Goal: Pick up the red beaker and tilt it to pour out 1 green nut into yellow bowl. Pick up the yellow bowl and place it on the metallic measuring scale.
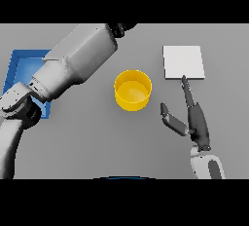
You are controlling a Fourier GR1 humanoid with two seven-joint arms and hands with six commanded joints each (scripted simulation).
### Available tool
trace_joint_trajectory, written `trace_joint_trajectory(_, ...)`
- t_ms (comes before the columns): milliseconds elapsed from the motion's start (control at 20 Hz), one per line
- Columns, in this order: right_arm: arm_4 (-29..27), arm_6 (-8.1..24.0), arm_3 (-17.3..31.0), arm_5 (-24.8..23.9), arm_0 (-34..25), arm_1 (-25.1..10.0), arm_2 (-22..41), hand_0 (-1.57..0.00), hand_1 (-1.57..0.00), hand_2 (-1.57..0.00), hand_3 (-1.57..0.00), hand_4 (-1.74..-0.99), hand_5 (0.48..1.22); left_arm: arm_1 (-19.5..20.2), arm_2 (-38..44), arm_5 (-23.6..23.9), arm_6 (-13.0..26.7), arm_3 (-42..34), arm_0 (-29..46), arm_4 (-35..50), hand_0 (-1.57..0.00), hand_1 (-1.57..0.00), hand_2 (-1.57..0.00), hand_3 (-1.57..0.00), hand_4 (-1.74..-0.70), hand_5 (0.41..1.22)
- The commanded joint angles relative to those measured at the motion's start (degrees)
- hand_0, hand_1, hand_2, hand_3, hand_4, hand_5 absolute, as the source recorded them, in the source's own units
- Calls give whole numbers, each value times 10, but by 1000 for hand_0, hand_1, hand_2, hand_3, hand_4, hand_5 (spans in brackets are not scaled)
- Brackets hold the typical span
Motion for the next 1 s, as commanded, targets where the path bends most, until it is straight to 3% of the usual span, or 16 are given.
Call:
trace_joint_trajectory(0,6,2,-3,-1,3,2,6,1,1,1,1,-1018,680,9,26,19,-9,10,-4,20,-1571,-1571,-1571,-1132,-1731,1221)
trace_joint_trajectory(50,-7,9,-6,3,4,2,-2,1,1,1,1,-1009,676,18,49,18,-14,31,-16,35,-1571,-1571,-1571,-1220,-1727,1221)
trace_joint_trajectory(100,-7,-6,-2,2,6,2,-1,1,1,1,1,-1001,683,26,84,10,-2,47,-28,59,-1571,-1571,-1571,-1290,-1729,1221)
trace_joint_trajectory(250,-3,-4,11,-4,-4,6,-1,1,1,1,1,-990,672,59,180,0,48,84,-43,128,-1571,-1571,-1571,-1427,-1735,1221)
trace_joint_trajectory(450,-19,-6,12,3,-5,8,-4,1,1,1,1,-1004,668,119,300,32,121,118,-23,222,-1571,-1571,-1571,-1454,-1738,1221)
trace_joint_trajectory(750,-22,-4,19,8,-12,3,-5,1,1,1,1,-1044,654,202,426,121,193,96,99,345,-1571,-1571,-1571,-1425,-1740,1221)
trace_joint_trajectory(800,-19,-5,23,6,-13,5,-3,1,1,1,1,-1050,653,206,450,131,222,85,120,371,-1571,-1571,-1571,-1426,-1740,1221)
trace_joint_trajectory(950,-14,4,18,3,-18,0,-5,1,1,1,1,-1048,652,211,501,166,246,44,197,434,-1571,-1571,-1571,-1459,-1741,1221)
